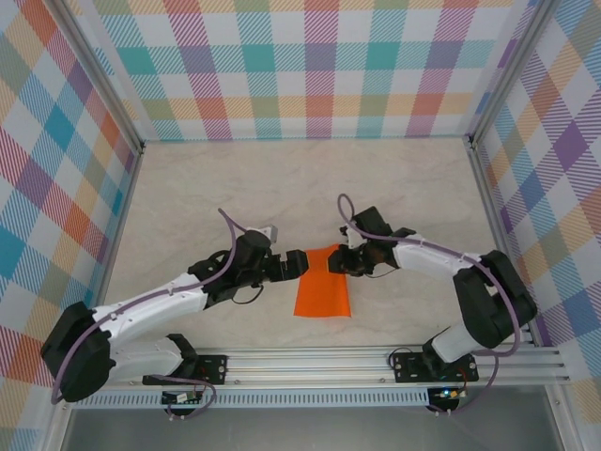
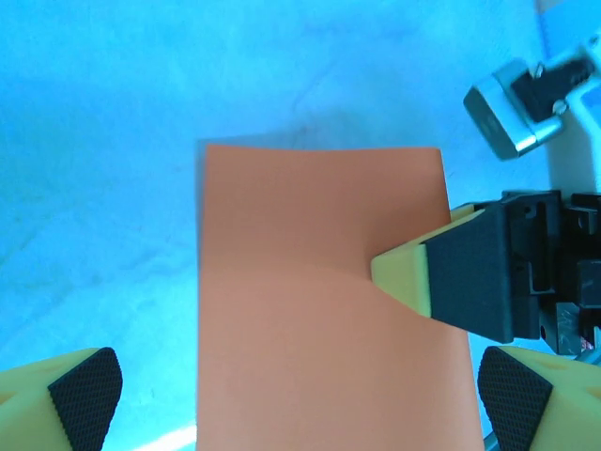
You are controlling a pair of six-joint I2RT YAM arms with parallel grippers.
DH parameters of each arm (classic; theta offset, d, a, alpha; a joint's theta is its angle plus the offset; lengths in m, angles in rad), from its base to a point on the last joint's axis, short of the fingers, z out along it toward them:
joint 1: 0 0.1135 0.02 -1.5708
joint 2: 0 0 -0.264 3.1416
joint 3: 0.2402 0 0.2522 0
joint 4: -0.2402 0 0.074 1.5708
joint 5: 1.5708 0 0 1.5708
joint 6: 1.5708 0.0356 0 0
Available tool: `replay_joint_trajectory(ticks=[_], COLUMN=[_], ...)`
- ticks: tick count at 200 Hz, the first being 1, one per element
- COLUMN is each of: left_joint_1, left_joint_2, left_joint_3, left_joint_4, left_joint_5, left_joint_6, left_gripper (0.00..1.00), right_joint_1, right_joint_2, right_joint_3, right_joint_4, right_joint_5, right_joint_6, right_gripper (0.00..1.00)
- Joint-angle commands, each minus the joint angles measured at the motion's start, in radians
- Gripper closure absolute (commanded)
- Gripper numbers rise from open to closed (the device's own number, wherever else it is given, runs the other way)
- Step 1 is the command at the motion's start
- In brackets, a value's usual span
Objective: Fold a paper plane with a square sheet of paper (fold left side to right side)
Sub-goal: Pick up the square sheet of paper from the bottom-center of the table.
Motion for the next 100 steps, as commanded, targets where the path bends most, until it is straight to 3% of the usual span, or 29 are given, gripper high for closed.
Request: replay_joint_trajectory(ticks=[1,50,80,100], left_joint_1=[0.026,0.052,0.052,0.053], left_joint_2=[-0.058,-0.121,-0.088,-0.055], left_joint_3=[-0.025,0.019,0.102,0.151], left_joint_4=[0.013,0.169,0.253,0.3], left_joint_5=[-0.019,0.167,0.349,0.41], left_joint_6=[0.046,0.122,0.173,0.169], left_gripper=[0.0,0.0,0.0,0.0], right_joint_1=[-0.105,-0.336,-0.361,-0.361], right_joint_2=[-0.107,-0.375,-0.468,-0.503], right_joint_3=[-0.055,-0.048,0.053,0.121], right_joint_4=[0.164,0.114,0.008,-0.041], right_joint_5=[-0.29,-0.567,-0.689,-0.751], right_joint_6=[-0.027,-0.124,-0.197,-0.216], right_gripper=[0.73,0.7,0.68,0.68])
